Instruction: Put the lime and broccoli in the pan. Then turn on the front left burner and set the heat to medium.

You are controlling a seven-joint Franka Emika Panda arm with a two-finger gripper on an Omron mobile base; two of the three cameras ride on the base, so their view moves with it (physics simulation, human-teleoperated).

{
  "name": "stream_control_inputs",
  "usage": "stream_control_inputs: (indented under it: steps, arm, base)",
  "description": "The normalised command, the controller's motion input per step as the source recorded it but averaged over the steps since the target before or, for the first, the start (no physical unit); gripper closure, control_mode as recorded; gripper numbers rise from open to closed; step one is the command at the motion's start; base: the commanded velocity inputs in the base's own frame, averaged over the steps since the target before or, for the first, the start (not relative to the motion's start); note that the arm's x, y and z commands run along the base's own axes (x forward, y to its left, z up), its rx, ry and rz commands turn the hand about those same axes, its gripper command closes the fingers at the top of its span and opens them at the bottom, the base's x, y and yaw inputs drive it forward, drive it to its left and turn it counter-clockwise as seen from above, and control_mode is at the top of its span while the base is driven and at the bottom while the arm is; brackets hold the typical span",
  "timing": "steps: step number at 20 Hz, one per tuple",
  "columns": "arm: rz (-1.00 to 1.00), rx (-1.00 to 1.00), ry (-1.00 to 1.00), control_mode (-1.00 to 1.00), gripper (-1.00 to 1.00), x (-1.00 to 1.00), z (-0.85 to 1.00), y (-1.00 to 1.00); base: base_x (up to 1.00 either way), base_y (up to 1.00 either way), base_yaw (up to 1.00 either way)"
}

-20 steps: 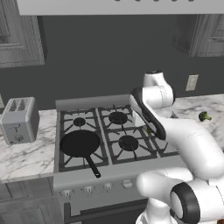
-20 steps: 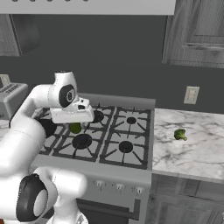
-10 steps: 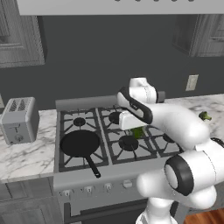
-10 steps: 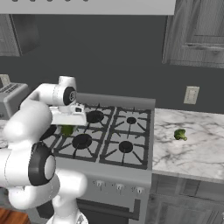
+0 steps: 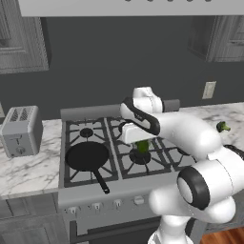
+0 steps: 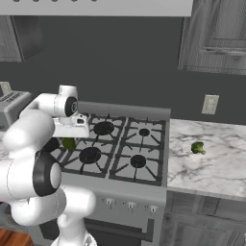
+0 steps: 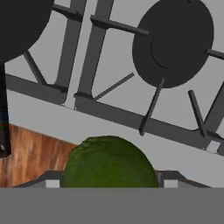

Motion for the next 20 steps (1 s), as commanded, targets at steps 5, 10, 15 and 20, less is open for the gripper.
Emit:
stream_control_inputs:
  steps: [5,10,15,20]
  arm:
    - [0.00,0.06,-0.20,-1.00,1.00,0.23,0.00,0.50]
    - [0.00,0.10,-0.24,-1.00,1.00,0.28,0.00,0.50]
    - [0.00,0.09,-0.22,-1.00,1.00,0.34,0.00,0.52]
    - [0.00,0.00,-0.03,-1.00,1.00,0.25,0.00,0.45]
  base:
    - [0.00,0.00,0.00]
    - [0.00,0.00,0.00]
    - [0.00,0.00,0.00]
    - [0.00,0.00,0.00]
